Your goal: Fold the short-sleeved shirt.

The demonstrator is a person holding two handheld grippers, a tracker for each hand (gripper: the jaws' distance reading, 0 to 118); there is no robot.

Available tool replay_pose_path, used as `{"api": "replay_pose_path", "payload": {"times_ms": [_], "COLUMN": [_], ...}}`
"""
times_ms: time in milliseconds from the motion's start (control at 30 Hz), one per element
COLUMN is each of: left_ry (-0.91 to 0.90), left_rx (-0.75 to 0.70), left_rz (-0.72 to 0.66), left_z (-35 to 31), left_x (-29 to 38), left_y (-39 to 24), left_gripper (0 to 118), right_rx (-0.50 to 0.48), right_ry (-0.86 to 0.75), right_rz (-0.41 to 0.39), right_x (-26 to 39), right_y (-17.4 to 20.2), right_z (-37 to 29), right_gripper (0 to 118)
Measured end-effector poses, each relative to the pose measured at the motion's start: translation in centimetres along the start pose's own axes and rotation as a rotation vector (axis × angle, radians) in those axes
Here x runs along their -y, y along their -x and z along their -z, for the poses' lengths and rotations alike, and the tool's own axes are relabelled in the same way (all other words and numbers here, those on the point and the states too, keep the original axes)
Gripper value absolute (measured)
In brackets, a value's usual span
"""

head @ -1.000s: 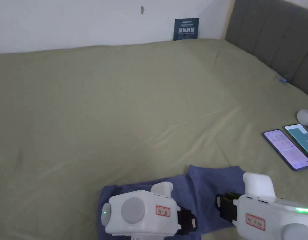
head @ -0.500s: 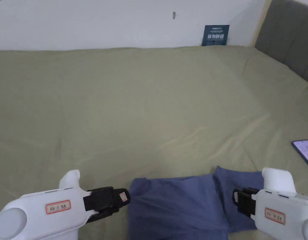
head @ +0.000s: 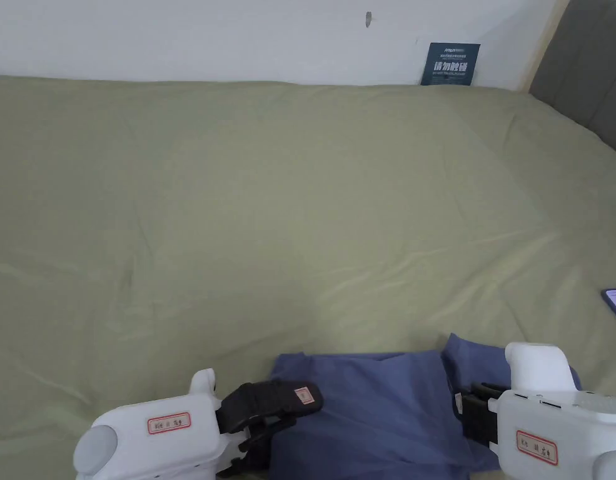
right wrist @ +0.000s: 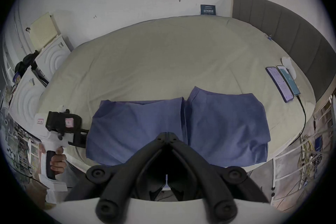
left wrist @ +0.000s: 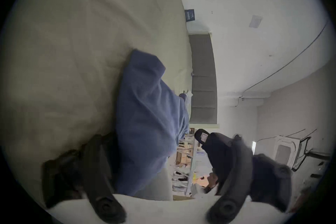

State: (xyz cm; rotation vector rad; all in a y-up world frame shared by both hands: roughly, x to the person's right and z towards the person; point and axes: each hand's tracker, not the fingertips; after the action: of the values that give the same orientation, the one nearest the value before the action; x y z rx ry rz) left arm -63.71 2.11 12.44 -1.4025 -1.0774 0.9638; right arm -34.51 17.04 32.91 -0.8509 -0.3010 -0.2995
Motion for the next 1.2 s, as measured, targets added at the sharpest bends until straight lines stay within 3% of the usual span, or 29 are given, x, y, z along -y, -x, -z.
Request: {"api": "replay_pose_path", "payload": {"times_ms": [33, 67, 133, 200, 400, 633, 867, 1033, 1200], "left_ry": [0.029, 0.042, 0.056, 0.050, 0.023, -0.141, -0.262, -0.295, -0.259], "left_rx": [-0.028, -0.109, -0.220, -0.095, -0.137, -0.217, -0.375, -0.422, -0.531], "left_rz": [0.030, 0.052, 0.050, 0.002, 0.059, 0.047, 0.044, 0.067, 0.224], "left_z": [-0.2, 0.2, 1.1, 0.3, -4.0, -16.0, -25.7, -26.1, -22.3], "left_x": [0.8, 0.9, 0.8, 0.2, -0.8, -4.3, -1.5, 0.4, 0.6], "left_y": [-1.3, -1.4, -0.5, -1.1, -2.8, 0.5, -0.7, -3.6, -11.1], "left_gripper": [15, 13, 13, 13, 13, 13, 13, 13, 13], "right_rx": [0.000, 0.000, 0.000, 0.002, 0.005, -0.021, -0.040, -0.047, -0.045], "right_ry": [0.003, 0.006, 0.010, 0.017, 0.014, 0.023, 0.033, 0.035, 0.028], "right_rz": [-0.001, -0.003, -0.006, -0.009, -0.001, 0.017, 0.017, 0.026, 0.040], "right_x": [0.0, -0.1, -0.1, -0.2, -0.5, -0.5, -0.3, -0.2, -0.2], "right_y": [0.0, 0.1, 0.1, 0.1, 0.1, 0.2, 0.5, 0.2, -0.7], "right_z": [0.1, 0.2, 0.4, 0.5, 0.6, 1.3, 1.7, 1.8, 1.4], "right_gripper": [0, 0, 0, 0, 0, 0, 0, 0, 0]}}
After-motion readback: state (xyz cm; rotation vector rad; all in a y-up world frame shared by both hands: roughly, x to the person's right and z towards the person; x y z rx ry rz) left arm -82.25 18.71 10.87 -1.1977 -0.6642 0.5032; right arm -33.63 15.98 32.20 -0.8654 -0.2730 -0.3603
